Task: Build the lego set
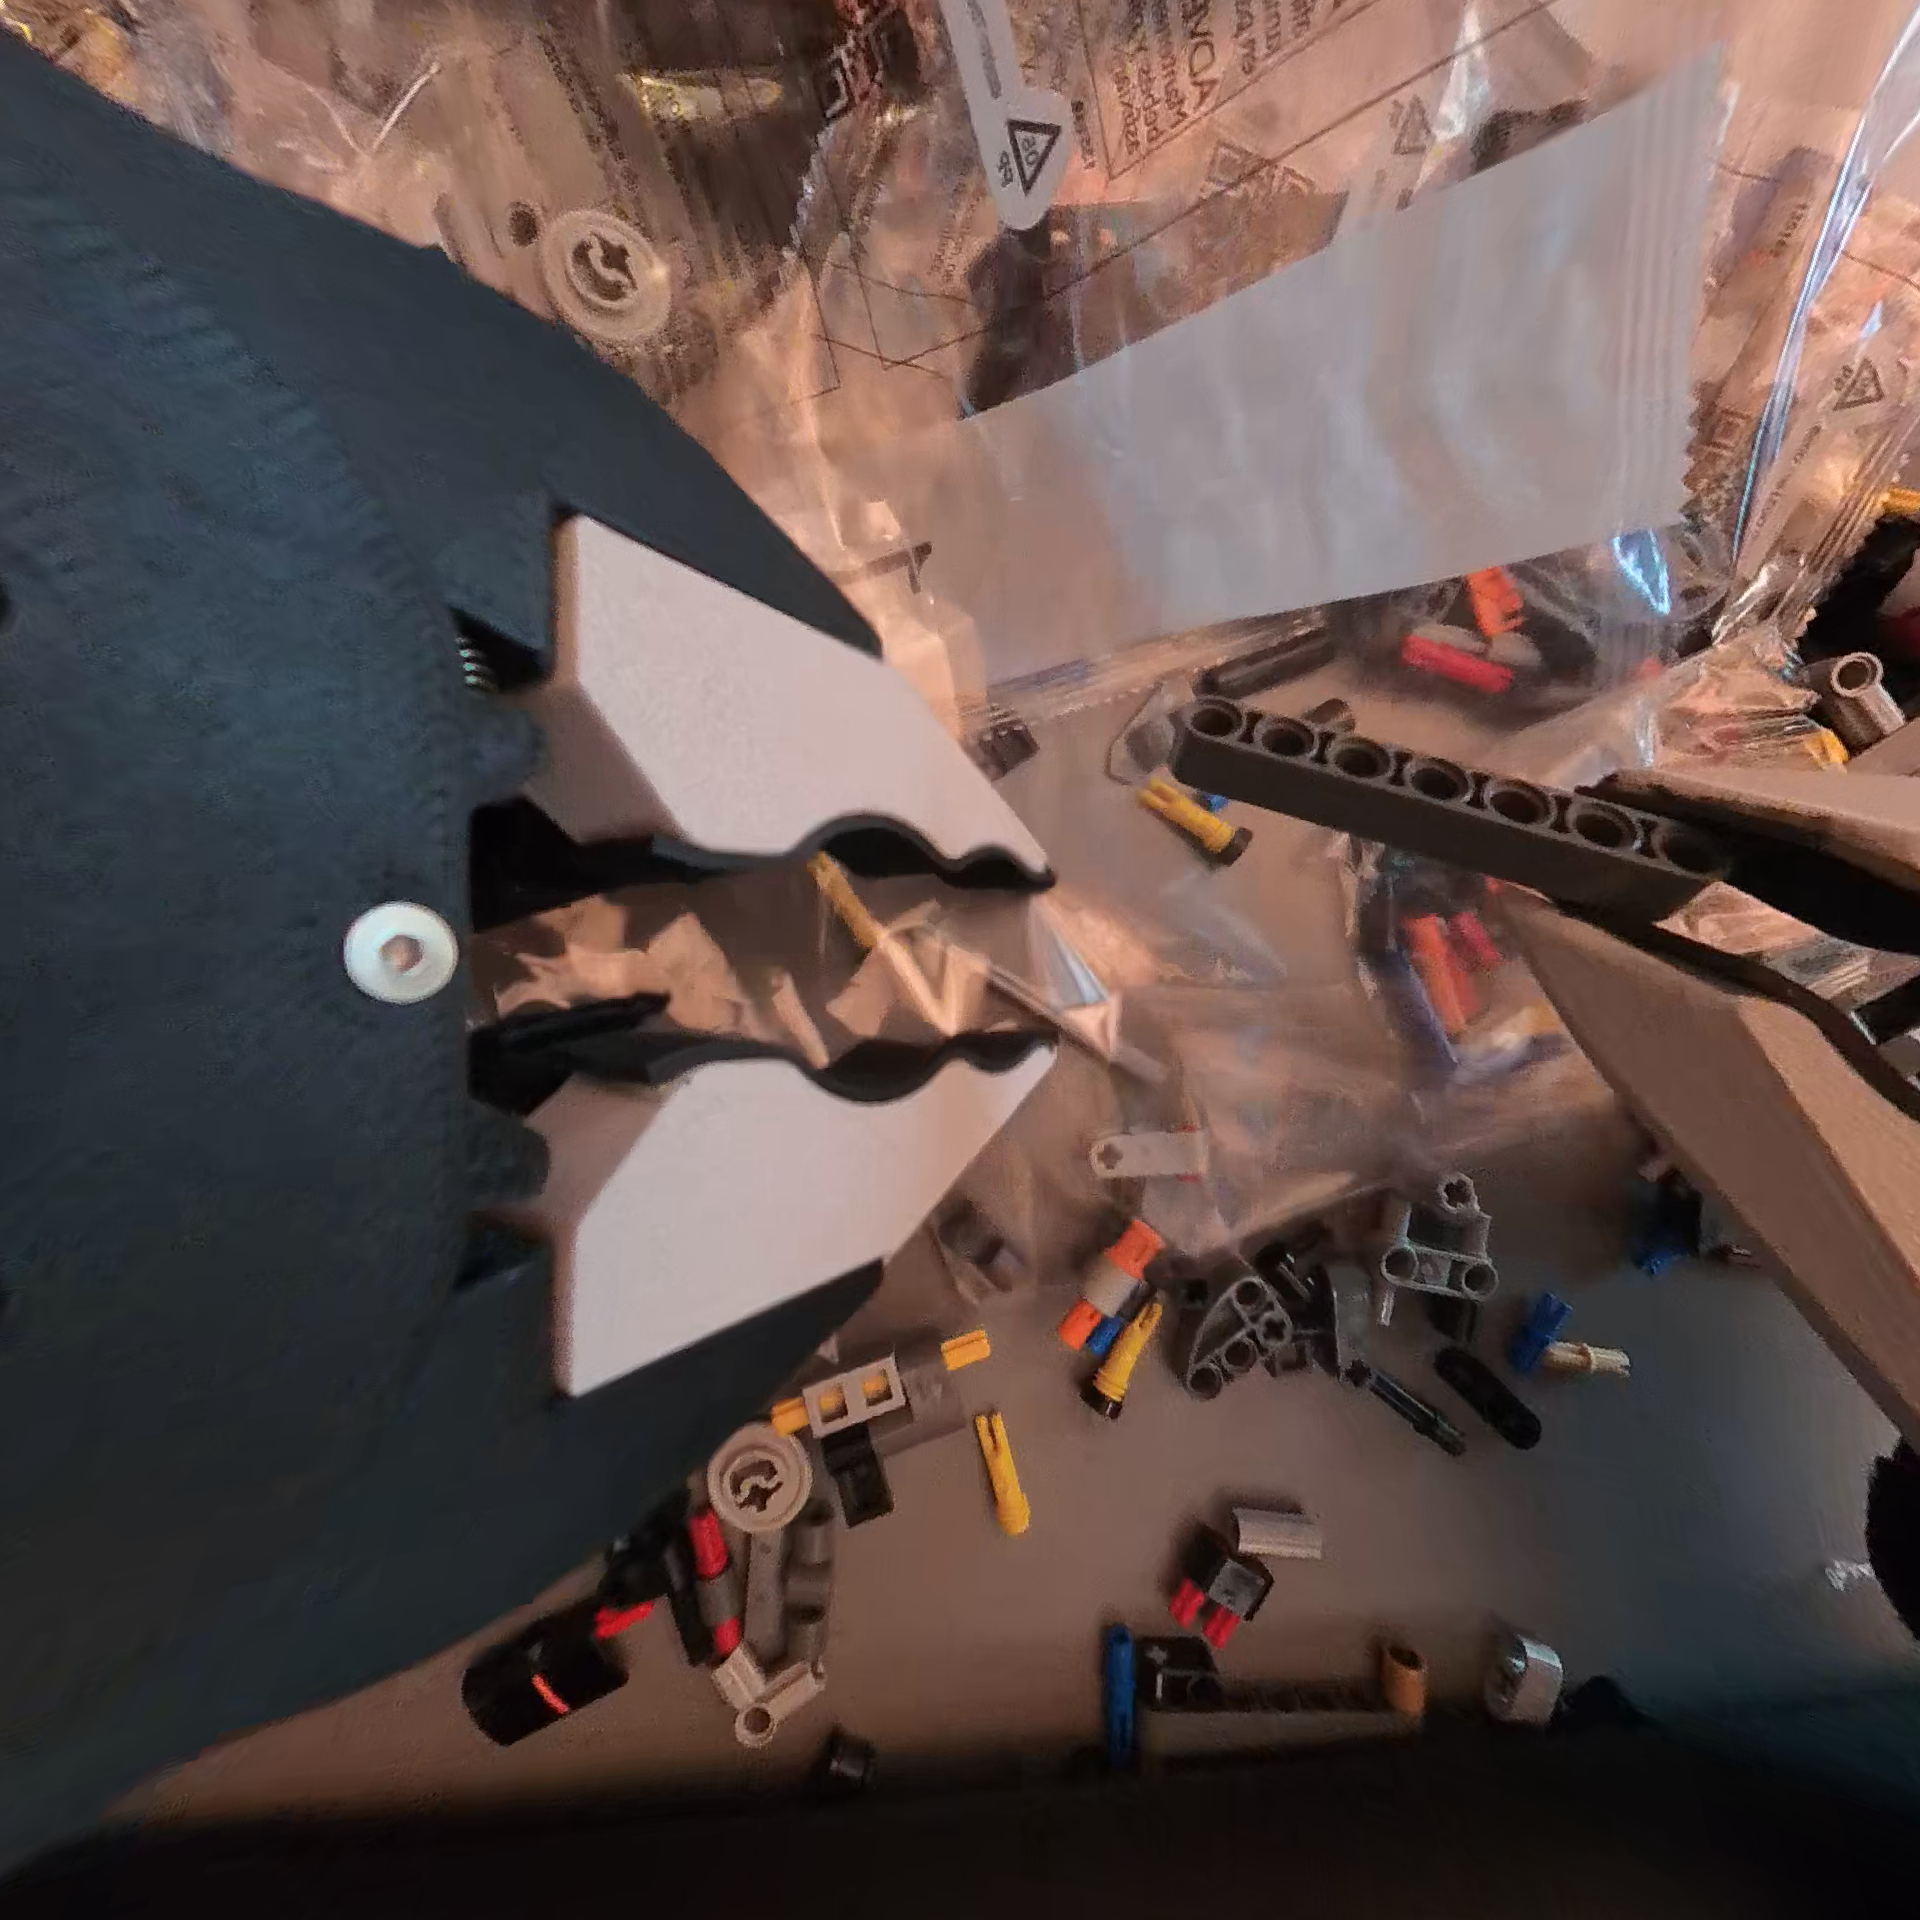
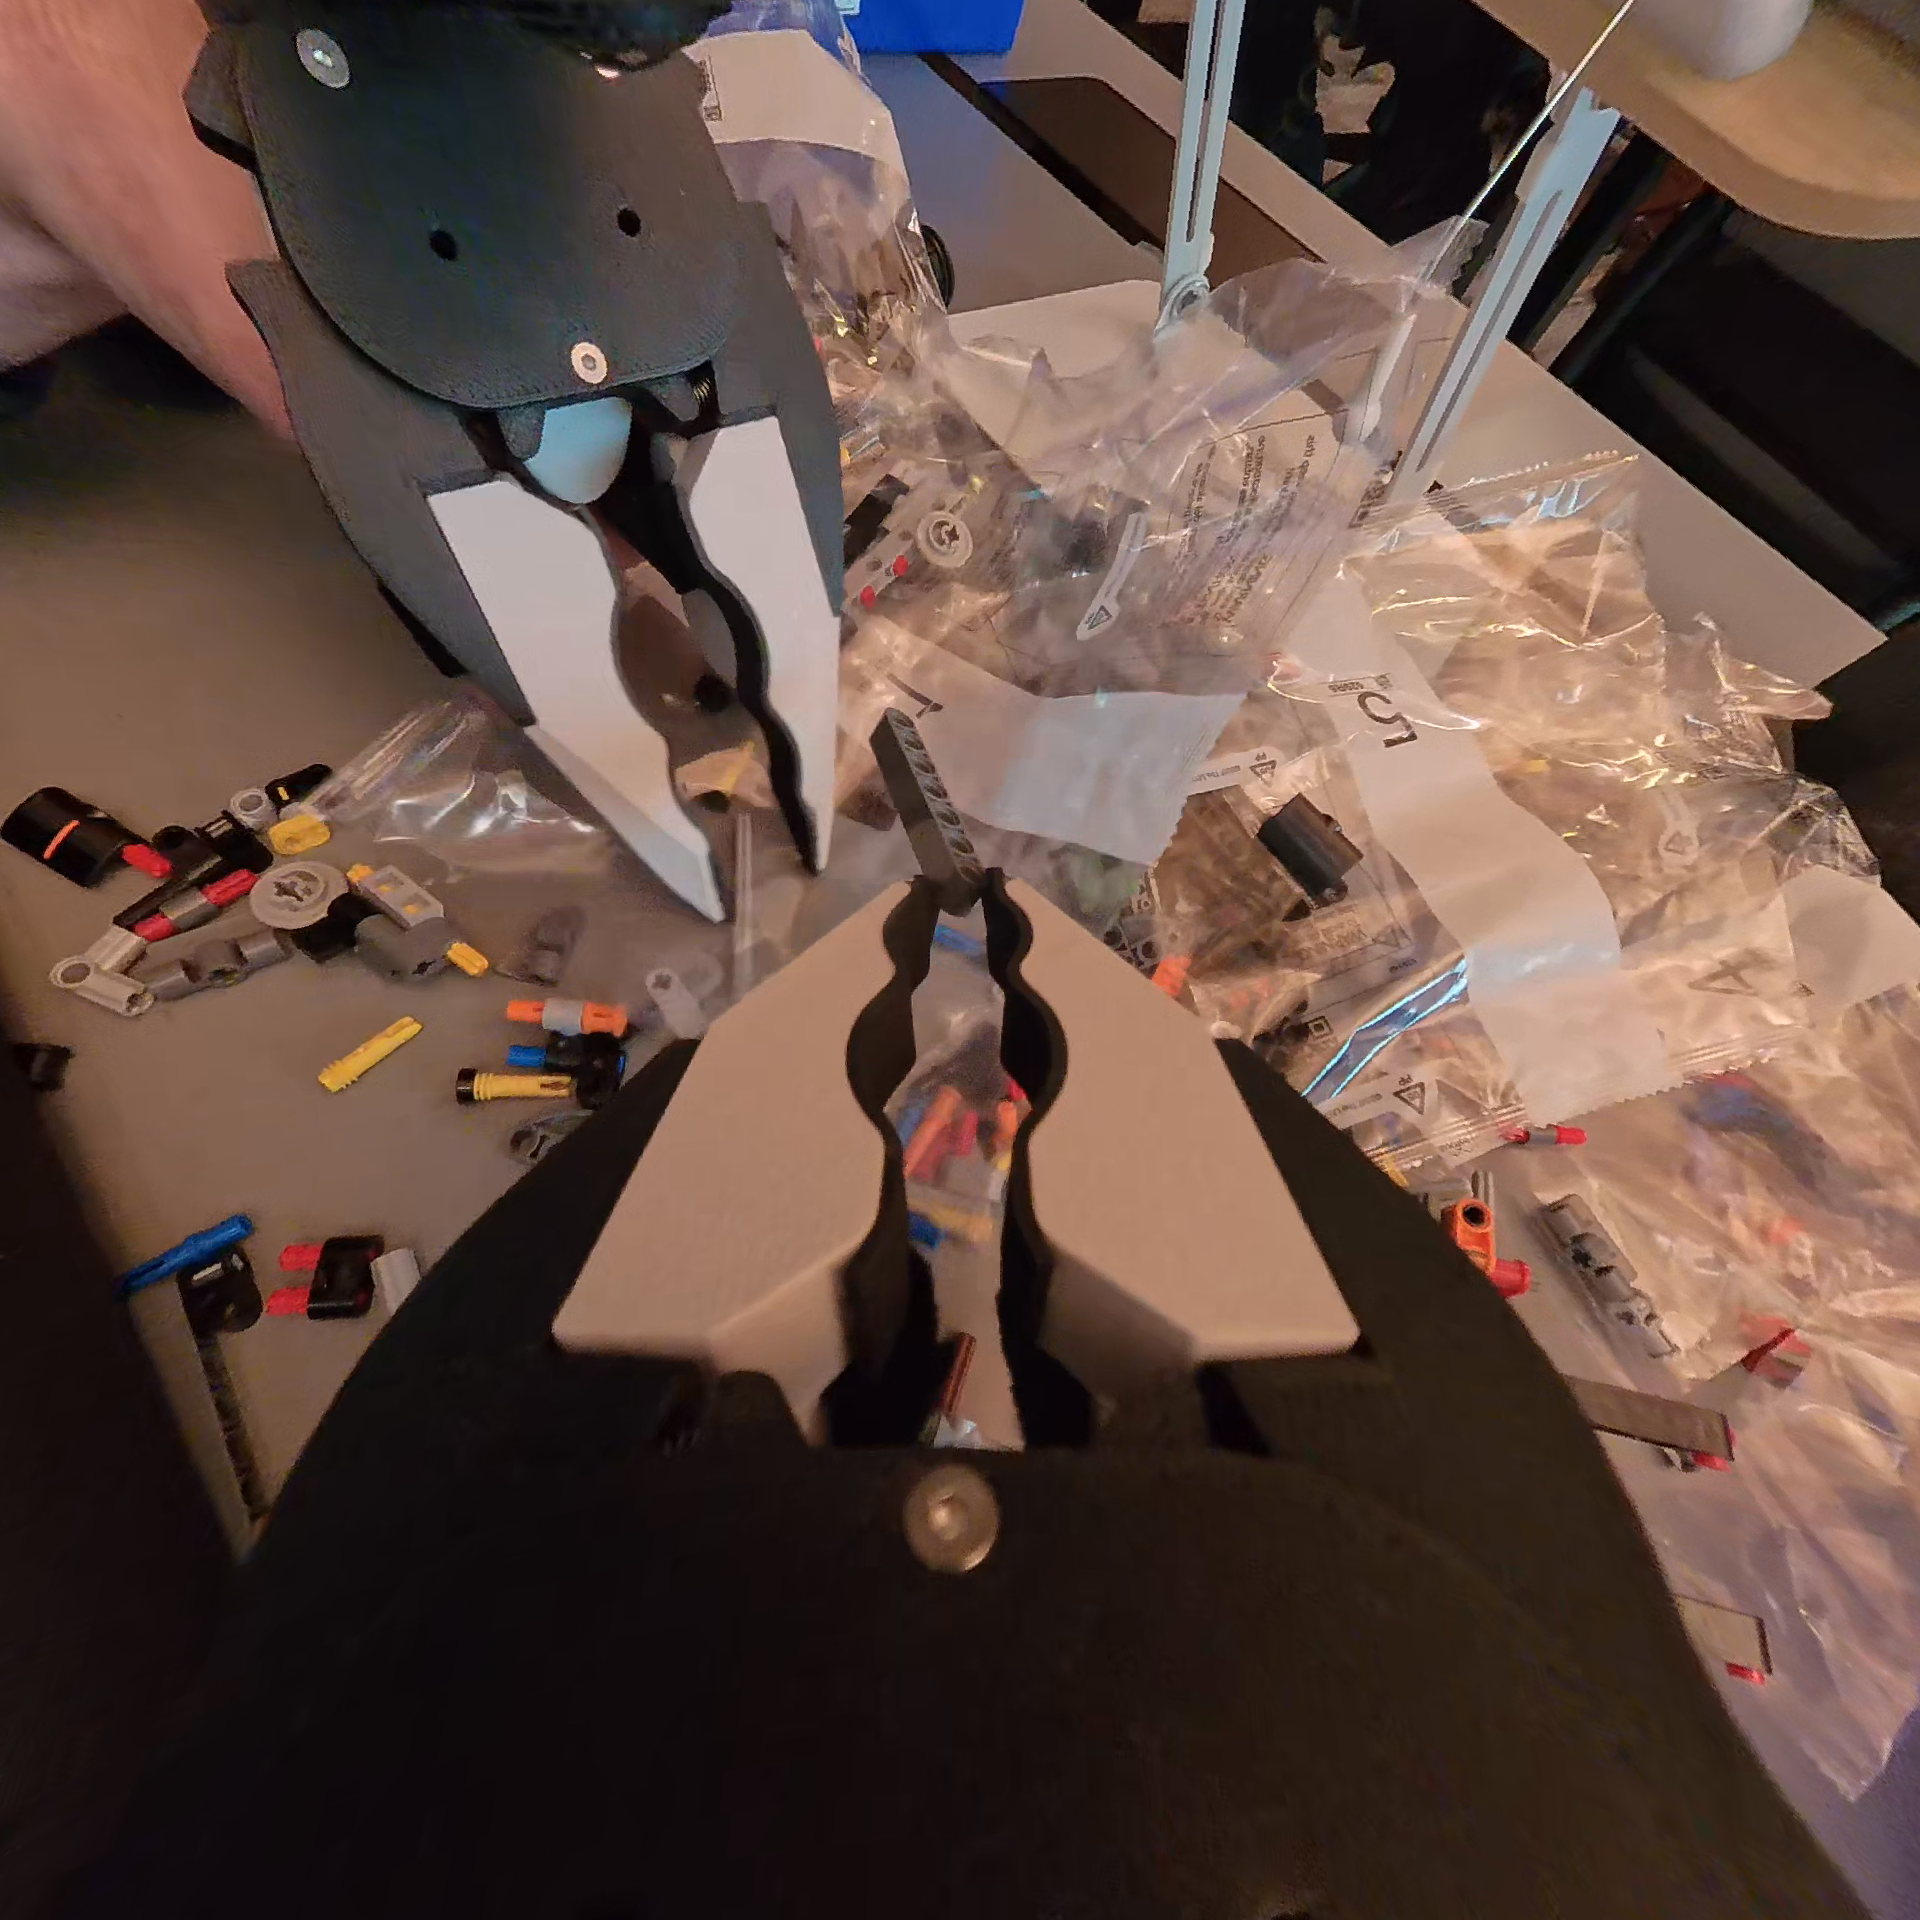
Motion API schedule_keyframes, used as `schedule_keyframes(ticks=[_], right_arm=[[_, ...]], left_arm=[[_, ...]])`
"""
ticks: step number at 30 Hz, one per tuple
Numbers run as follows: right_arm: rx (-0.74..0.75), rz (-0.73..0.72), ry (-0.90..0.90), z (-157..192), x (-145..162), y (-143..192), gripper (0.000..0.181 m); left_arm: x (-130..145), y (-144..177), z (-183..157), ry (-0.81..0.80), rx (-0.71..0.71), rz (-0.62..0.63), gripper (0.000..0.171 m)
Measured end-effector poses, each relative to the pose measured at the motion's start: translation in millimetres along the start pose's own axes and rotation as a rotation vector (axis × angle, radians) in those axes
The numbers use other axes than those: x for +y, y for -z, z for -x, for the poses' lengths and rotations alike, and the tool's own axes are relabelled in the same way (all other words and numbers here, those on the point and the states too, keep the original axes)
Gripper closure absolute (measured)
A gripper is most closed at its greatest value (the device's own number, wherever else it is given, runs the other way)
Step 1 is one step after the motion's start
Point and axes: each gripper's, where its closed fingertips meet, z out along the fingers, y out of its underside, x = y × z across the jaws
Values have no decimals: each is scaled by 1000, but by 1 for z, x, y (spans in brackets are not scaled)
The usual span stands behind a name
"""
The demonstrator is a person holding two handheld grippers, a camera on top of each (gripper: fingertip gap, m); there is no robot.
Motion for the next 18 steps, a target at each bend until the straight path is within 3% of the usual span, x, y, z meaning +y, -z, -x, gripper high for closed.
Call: schedule_keyframes(ticks=[5, 18], right_arm=[[12, -21, -11, -3, -3, 3, 174], [6, -65, -16, -2, -9, 9, 174]], left_arm=[[2, 1, 6, -10, -31, 4, 167], [-7, 28, 26, 73, -70, -134, 171]])
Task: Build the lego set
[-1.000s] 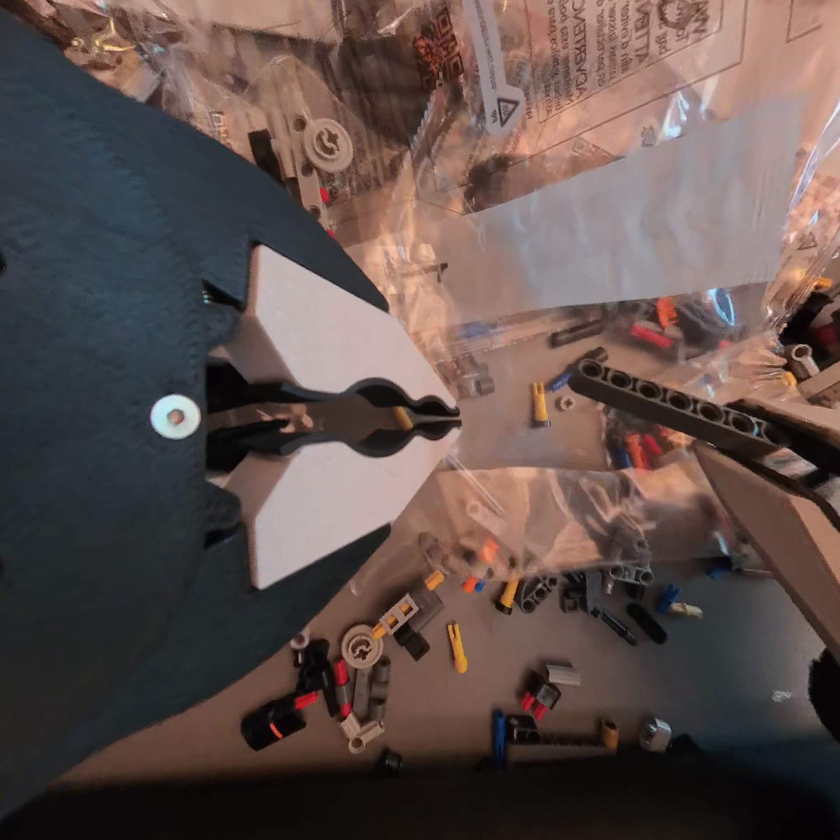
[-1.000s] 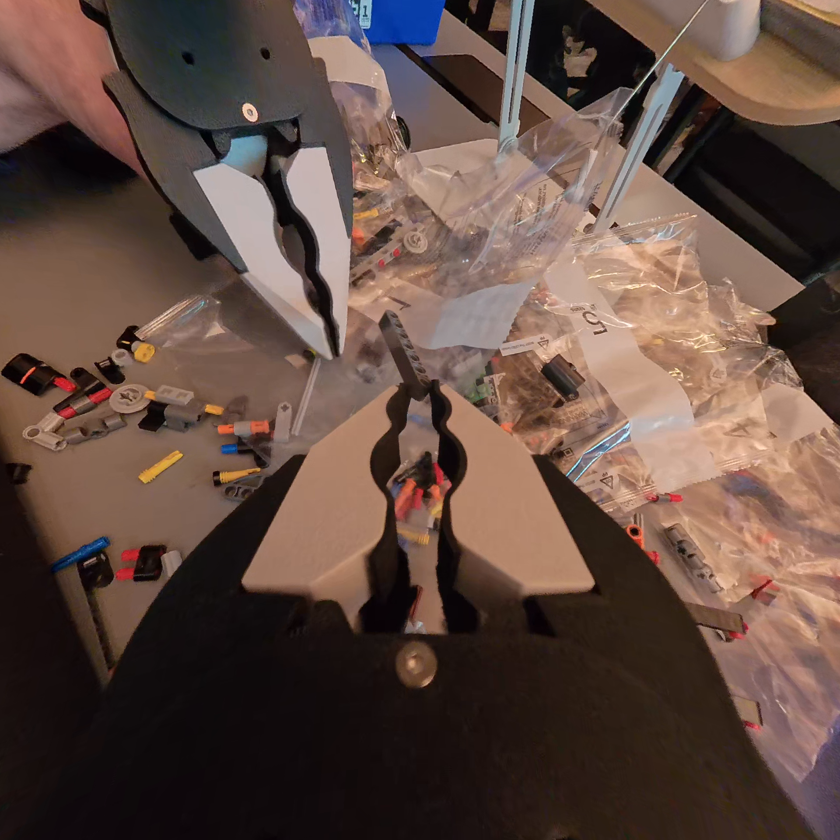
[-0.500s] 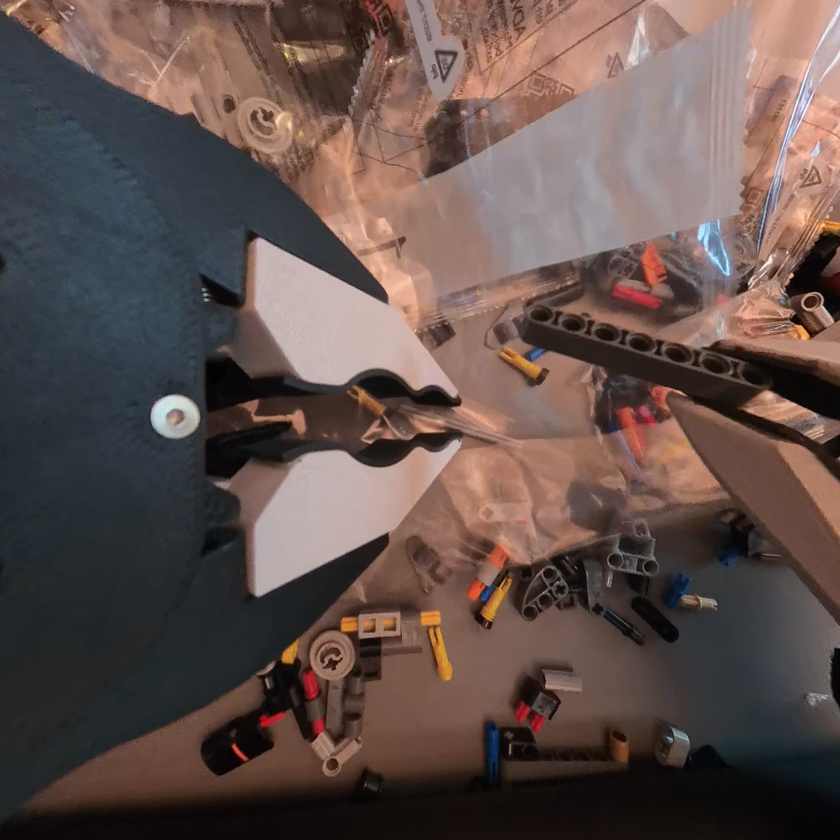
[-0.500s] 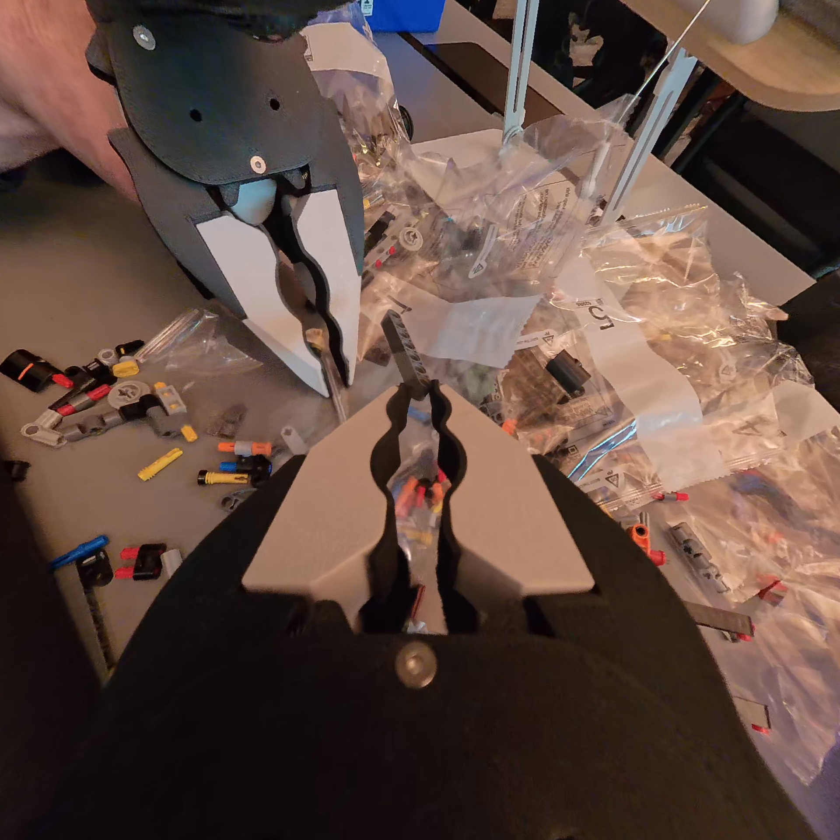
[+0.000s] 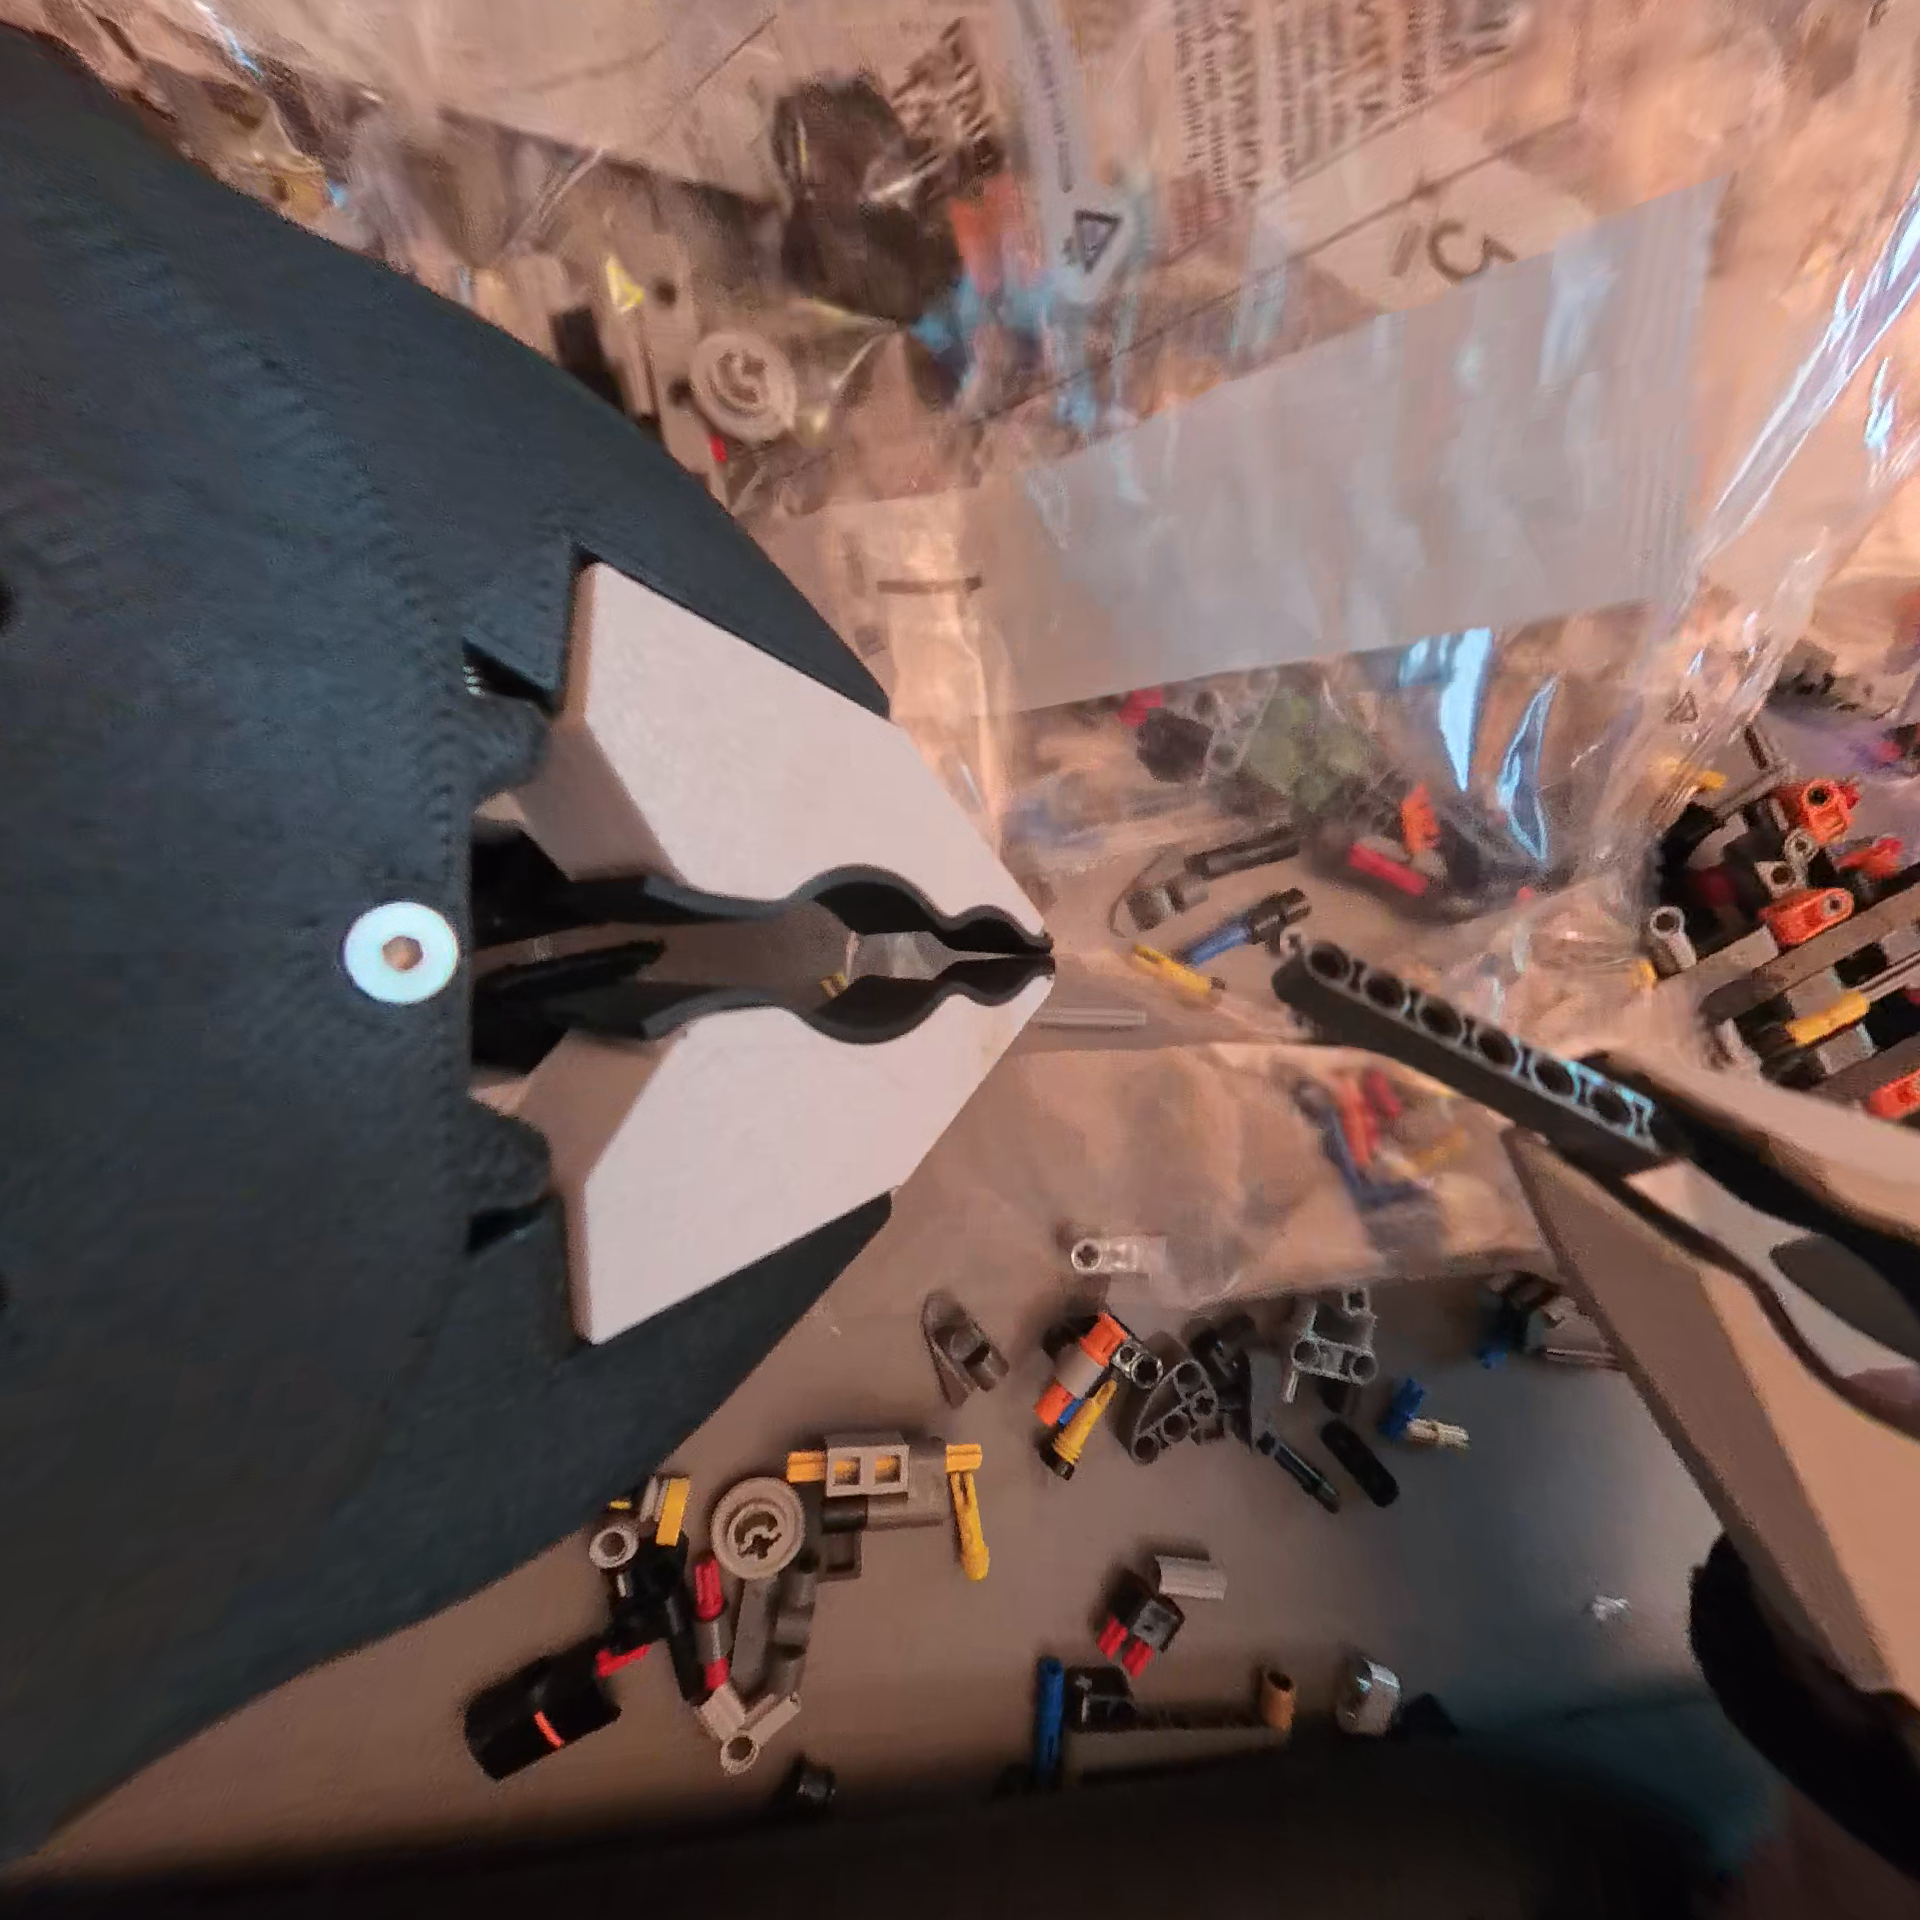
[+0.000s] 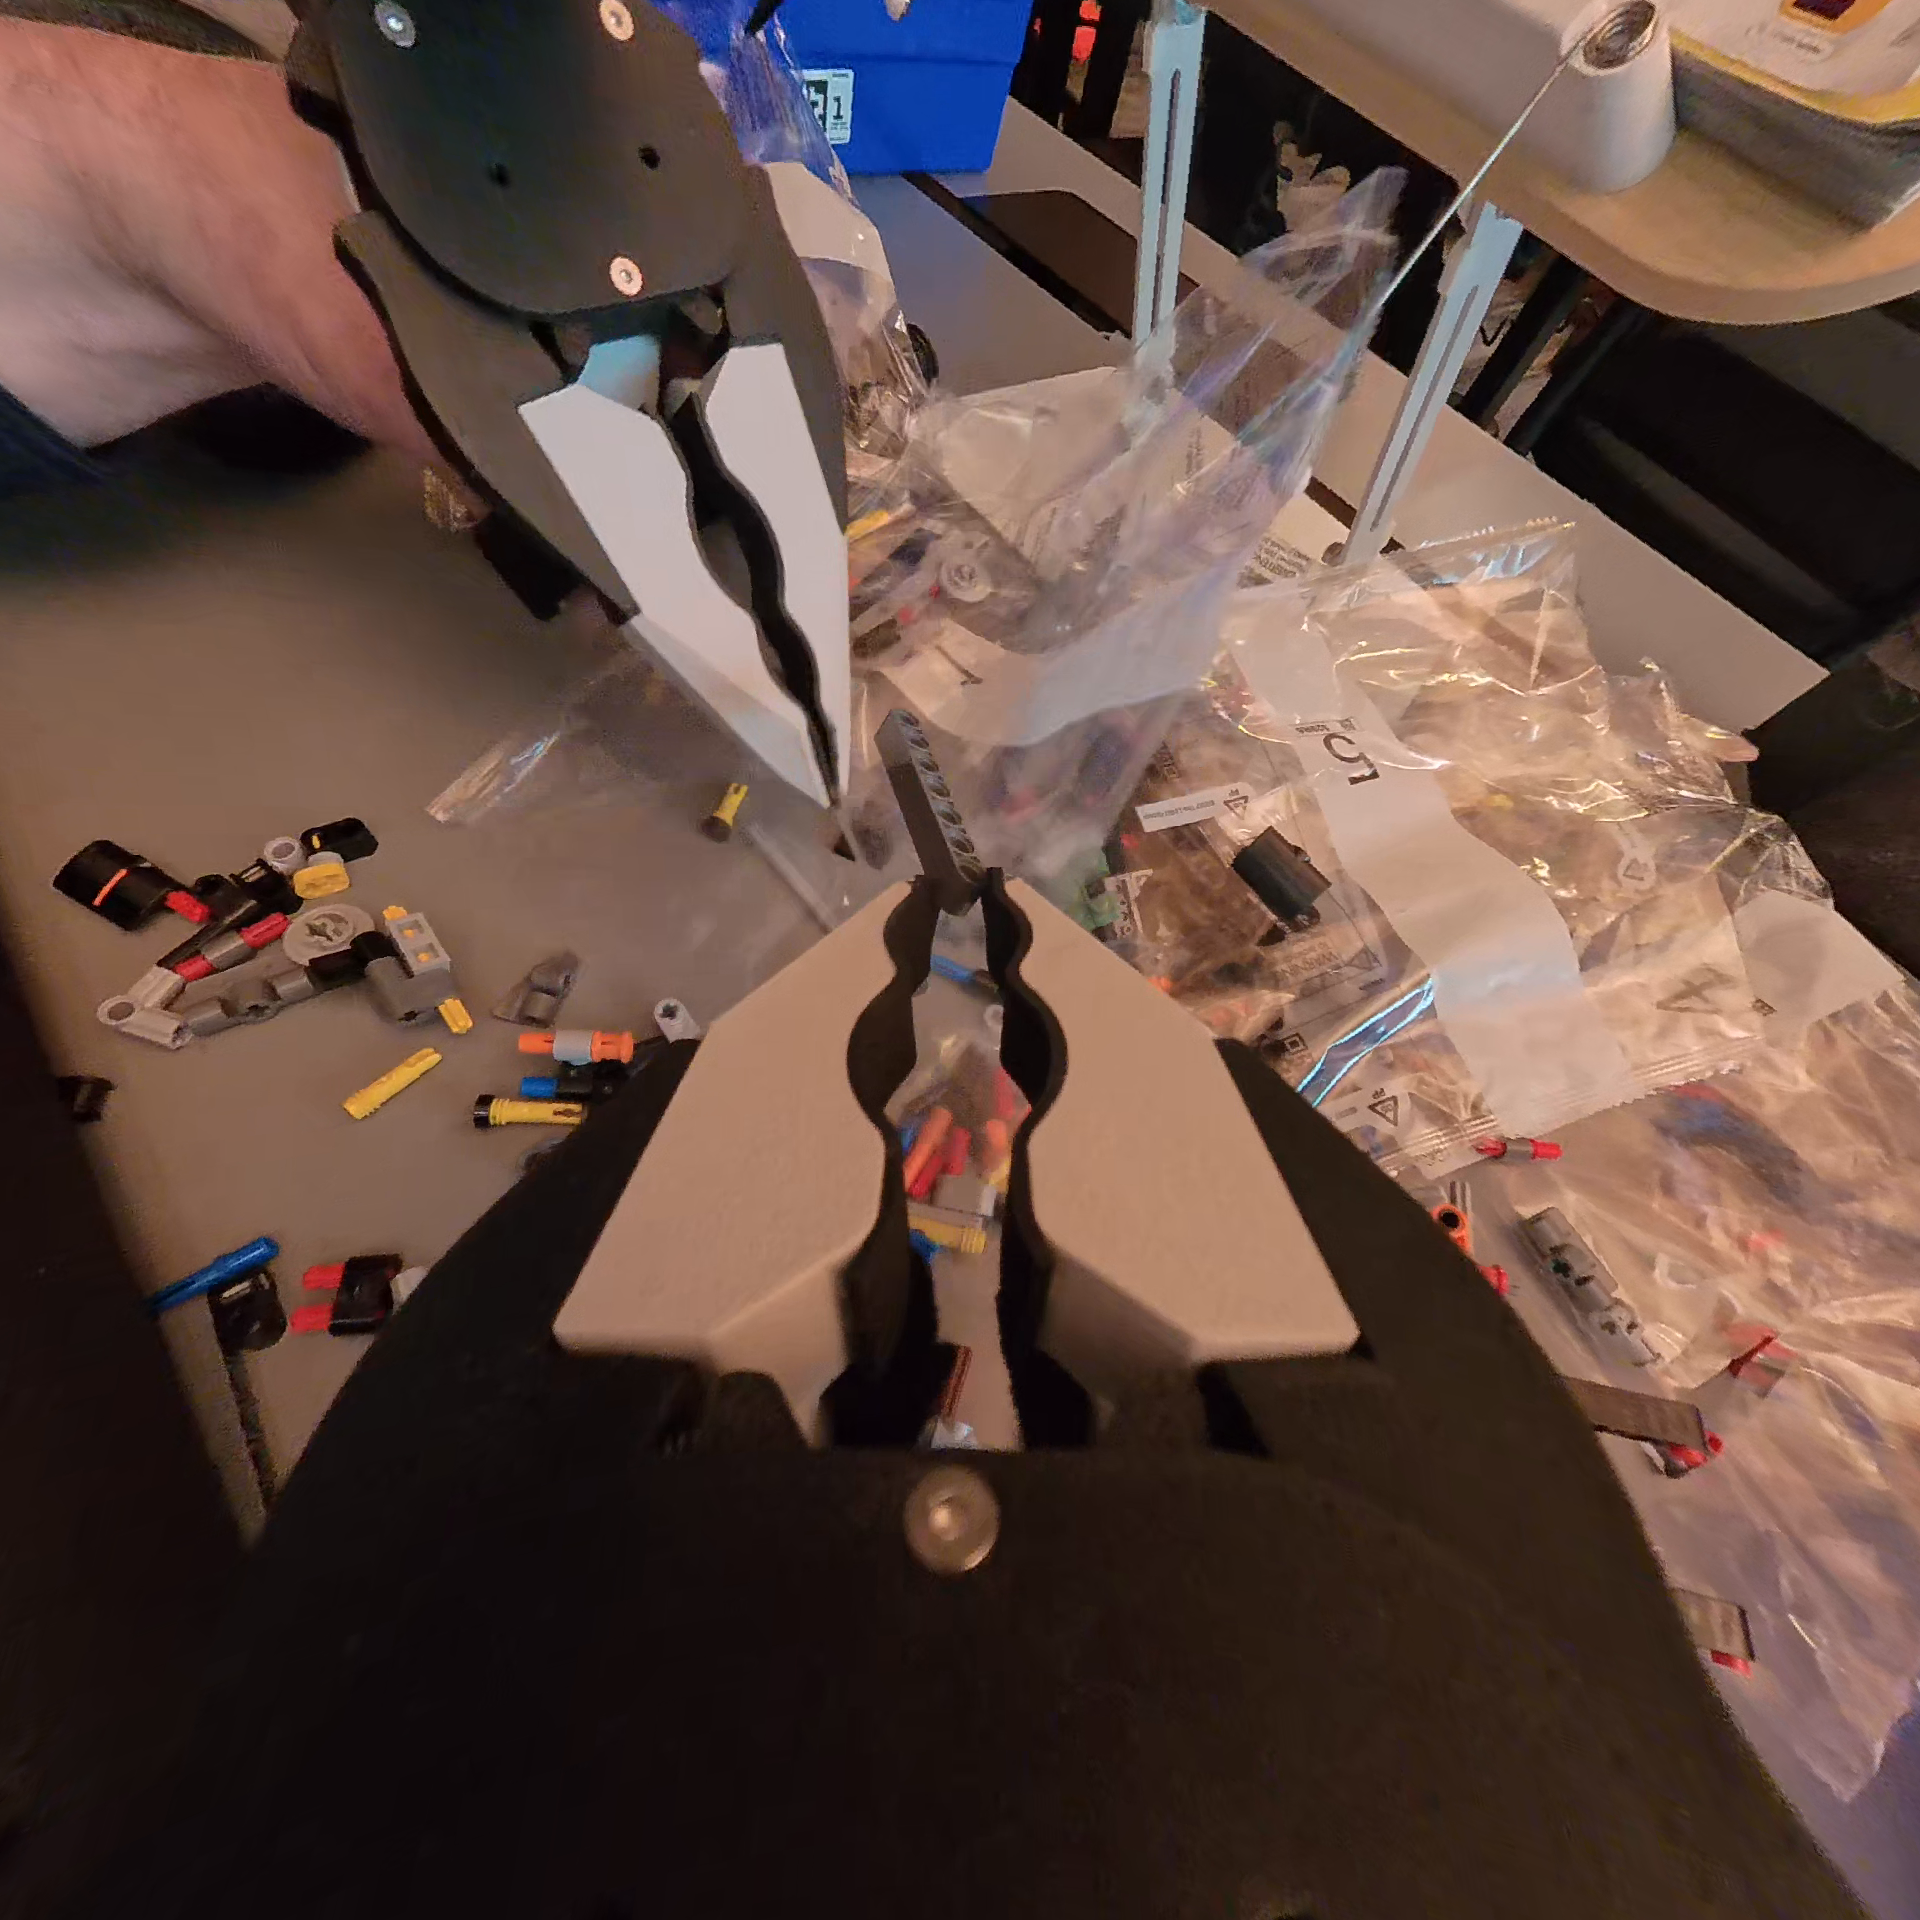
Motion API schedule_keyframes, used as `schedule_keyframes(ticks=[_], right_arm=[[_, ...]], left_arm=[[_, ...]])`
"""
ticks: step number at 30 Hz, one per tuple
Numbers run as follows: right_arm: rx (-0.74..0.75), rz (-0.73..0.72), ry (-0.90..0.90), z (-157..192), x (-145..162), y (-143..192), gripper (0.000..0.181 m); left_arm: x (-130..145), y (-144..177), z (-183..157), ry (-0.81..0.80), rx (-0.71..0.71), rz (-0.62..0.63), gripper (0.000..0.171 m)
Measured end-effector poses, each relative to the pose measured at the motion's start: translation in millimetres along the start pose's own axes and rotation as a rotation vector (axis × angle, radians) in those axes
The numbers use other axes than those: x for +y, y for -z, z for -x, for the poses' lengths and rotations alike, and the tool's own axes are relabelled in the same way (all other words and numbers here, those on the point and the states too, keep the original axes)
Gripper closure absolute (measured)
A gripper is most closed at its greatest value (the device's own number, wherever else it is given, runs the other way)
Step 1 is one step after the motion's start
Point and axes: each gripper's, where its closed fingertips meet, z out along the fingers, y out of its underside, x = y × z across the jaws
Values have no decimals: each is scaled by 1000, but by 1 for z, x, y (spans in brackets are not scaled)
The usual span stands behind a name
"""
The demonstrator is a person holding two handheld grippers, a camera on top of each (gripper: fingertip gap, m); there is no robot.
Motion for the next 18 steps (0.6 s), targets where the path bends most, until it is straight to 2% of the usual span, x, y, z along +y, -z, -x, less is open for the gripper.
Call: schedule_keyframes(ticks=[5, 9, 12, 18], right_arm=[[-53, -11, 43, 13, -4, 0, 174], [-72, 45, 112, 24, 3, -7, 174], [-58, 104, 151, 26, 10, -13, 174], [-9, 116, 156, 24, 2, -19, 174]], left_arm=[[-8, 11, 8, 56, 0, -81, 171], [-16, 17, 8, 81, 12, -128, 171], [-24, 20, 5, 99, 36, -170, 171], [-33, 21, 2, 110, 57, -206, 171]])
